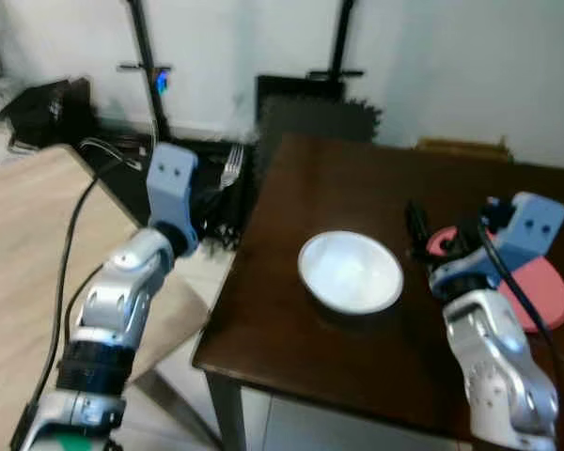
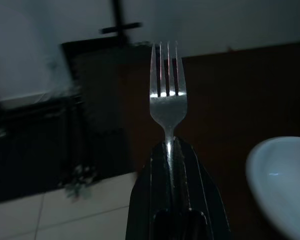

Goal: Setting the table

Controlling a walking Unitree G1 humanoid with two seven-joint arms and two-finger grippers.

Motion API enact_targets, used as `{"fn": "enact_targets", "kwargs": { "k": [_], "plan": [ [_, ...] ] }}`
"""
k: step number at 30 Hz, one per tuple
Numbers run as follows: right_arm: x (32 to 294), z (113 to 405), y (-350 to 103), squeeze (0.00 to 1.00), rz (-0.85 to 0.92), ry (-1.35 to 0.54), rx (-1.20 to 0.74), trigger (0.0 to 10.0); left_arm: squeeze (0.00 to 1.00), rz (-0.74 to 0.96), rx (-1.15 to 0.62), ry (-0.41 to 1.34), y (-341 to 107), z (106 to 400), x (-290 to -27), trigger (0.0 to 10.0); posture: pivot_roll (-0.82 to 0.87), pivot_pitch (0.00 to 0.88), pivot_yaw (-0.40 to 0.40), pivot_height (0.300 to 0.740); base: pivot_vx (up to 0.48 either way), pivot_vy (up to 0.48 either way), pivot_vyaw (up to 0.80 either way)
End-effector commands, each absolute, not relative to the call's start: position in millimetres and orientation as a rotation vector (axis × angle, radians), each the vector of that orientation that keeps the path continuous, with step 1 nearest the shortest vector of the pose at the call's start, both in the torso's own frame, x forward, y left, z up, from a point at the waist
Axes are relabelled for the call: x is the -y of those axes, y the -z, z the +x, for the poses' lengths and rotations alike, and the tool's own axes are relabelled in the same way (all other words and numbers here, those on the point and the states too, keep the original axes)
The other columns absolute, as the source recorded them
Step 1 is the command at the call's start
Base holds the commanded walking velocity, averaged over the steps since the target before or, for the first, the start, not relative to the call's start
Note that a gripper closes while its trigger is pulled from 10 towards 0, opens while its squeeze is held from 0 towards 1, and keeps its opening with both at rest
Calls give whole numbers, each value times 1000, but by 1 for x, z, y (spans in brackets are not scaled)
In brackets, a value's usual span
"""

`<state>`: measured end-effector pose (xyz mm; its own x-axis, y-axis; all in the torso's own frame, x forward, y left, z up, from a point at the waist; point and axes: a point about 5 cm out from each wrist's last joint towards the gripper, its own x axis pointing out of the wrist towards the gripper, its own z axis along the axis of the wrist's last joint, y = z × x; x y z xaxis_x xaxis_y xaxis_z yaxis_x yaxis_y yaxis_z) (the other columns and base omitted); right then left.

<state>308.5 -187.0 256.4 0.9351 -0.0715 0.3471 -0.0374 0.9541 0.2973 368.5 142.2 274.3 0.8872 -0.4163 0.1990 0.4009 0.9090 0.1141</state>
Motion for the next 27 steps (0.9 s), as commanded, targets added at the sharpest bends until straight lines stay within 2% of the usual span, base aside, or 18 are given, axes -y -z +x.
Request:
{"fn": "enact_targets", "kwargs": {
  "k": [1, 8, 22, 25, 27],
  "plan": [
    [186, 308, -255, 0, 301, 18, 360, 10000, 0, 64, 214, 413, -272, 368, -148, 10000, 47, 103, 56, 740, 0, 0, 0],
    [187, 307, -255, 0, 301, 16, 360, 10000, 0, 55, 217, 416, -273, 368, -147, 10000, 46, 100, 56, 740, 0, 0, 0],
    [188, 307, -255, 0, 301, 20, 363, 10000, 0, 46, 211, 404, -273, 370, -147, 10000, 45, 99, 57, 740, -231, 412, 0],
    [187, 308, -255, 0, 300, 19, 363, 10000, 0, 37, 218, 398, -274, 370, -148, 10000, 45, 99, 57, 740, 0, 439, 0],
    [187, 307, -256, 0, 301, 19, 363, 10000, 0, 46, 217, 397, -274, 370, -148, 10000, 45, 100, 57, 740, 0, 0, 0]
  ]
}}
